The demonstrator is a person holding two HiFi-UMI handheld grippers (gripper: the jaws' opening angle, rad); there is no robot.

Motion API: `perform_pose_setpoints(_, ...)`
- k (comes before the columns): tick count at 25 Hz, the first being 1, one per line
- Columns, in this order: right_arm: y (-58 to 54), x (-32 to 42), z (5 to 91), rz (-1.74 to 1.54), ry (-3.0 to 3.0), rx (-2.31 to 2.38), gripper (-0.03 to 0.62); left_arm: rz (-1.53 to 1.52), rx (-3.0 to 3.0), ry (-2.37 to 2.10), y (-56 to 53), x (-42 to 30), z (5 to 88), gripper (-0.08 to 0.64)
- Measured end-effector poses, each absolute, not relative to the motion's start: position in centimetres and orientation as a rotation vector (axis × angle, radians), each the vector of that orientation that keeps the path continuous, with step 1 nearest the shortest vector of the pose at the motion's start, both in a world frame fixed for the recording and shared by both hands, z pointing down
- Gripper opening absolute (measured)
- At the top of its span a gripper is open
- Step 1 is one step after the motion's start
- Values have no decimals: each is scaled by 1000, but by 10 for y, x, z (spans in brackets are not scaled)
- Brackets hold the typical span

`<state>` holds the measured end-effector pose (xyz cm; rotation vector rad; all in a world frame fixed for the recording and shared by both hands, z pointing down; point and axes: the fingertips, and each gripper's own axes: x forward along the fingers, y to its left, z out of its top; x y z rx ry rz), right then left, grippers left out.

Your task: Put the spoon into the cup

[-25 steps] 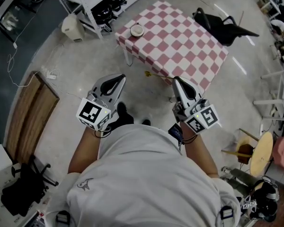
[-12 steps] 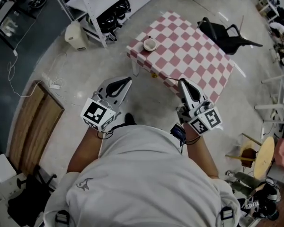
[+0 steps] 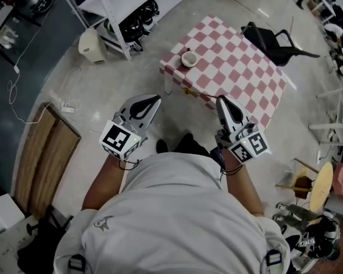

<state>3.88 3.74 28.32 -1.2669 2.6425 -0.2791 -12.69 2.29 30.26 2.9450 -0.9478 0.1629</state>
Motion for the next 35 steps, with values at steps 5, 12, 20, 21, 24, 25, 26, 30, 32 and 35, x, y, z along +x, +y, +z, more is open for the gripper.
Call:
perform_pose_setpoints(5,21,34,281,-278,2645,-1262,34,134,2916,-975,2,-139,303,14)
perform_pose_setpoints(12,-8,42,282,-292,2647,-1235,34,164,2920,-995,-18,-129,307,14)
perform_pose_setpoints(20,-55,69,284,-309,2655,-1204,34,170,2893,-1037,-66,-109,309,14)
perform_pose_setpoints(21,-61,73,283,-307,2653,-1198,34,175,2888,-1041,-74,-107,310,14)
perform_pose_setpoints(24,-79,92,281,-296,2646,-1192,34,214,2878,-1036,-92,-93,321,14)
perform_pose_setpoints(25,-85,99,281,-292,2645,-1193,34,219,2877,-1034,-98,-86,322,14)
perform_pose_setpoints(26,-91,107,280,-287,2645,-1193,34,221,2879,-1032,-105,-79,323,14)
perform_pose_setpoints(30,-112,131,278,-278,2658,-1177,34,249,2911,-1026,-127,-47,322,14)
perform_pose_setpoints(32,-121,139,279,-277,2672,-1156,34,263,2918,-1026,-134,-36,324,14)
perform_pose_setpoints(35,-133,146,280,-281,2697,-1134,34,269,2896,-1035,-144,-26,330,14)
